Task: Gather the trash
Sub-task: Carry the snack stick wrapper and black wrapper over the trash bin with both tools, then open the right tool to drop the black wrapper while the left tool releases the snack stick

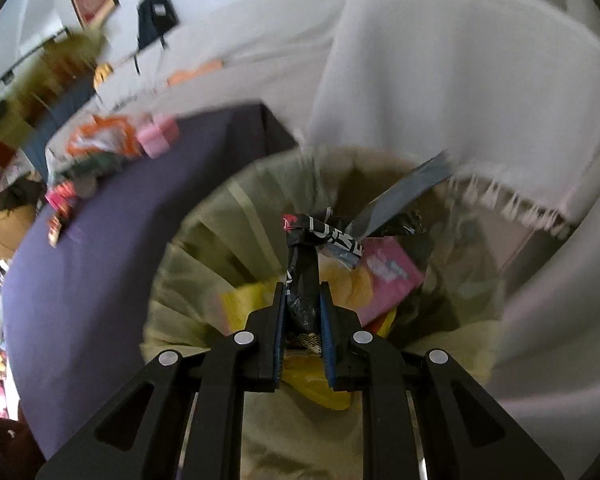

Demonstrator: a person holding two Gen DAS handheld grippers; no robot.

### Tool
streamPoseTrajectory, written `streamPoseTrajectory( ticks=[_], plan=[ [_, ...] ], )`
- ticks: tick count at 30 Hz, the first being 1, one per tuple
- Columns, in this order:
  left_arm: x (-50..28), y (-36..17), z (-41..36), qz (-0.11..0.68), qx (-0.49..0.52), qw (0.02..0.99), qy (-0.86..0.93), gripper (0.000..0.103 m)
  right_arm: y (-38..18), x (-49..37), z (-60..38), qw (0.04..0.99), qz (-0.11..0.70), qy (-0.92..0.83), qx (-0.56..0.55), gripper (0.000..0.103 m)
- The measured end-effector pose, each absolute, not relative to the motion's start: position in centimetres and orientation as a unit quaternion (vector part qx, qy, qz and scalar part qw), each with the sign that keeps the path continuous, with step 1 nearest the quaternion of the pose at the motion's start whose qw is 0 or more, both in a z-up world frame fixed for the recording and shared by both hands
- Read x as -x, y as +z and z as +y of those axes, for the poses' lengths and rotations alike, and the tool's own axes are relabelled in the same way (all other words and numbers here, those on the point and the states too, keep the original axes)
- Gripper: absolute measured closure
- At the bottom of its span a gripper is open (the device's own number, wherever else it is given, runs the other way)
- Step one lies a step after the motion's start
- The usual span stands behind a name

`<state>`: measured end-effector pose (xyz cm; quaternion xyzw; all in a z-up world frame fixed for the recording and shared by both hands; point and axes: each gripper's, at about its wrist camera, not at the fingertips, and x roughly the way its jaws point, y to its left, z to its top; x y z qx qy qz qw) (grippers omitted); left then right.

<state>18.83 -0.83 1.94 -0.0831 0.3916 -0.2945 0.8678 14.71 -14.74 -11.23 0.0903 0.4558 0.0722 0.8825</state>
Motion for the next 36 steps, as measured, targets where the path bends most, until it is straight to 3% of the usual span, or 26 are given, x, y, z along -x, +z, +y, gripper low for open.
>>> streamPoseTrajectory(
  ticks=[10, 20, 21, 23, 24, 36],
  plan=[
    [-19.5, 1.3, -0.9, 0.402, 0.084, 0.864, -0.291, 0.087, -13.0, -16.1, -14.4, 0.872, 0.481, 0.073, -0.058, 0.087],
    [-19.9, 0.2, -1.1, 0.419, 0.085, 0.859, -0.282, 0.087, -12.1, -13.8, -15.7, 0.885, 0.444, 0.092, -0.105, 0.086],
    [-19.9, 0.0, -1.3, 0.423, 0.084, 0.858, -0.280, 0.087, -11.8, -13.6, -15.7, 0.887, 0.439, 0.093, -0.104, 0.084],
    [-19.9, -0.3, -1.6, 0.426, 0.081, 0.857, -0.279, 0.087, -11.2, -13.1, -16.0, 0.892, 0.431, 0.091, -0.104, 0.062],
    [-19.9, -0.4, -1.8, 0.426, 0.079, 0.857, -0.279, 0.087, -10.9, -12.8, -16.2, 0.894, 0.425, 0.091, -0.108, 0.058],
    [-20.8, -4.0, -5.3, 0.454, 0.067, 0.830, -0.318, 0.087, -5.4, -9.3, -21.4, 0.934, 0.332, -0.019, -0.131, 0.056]
  ],
)
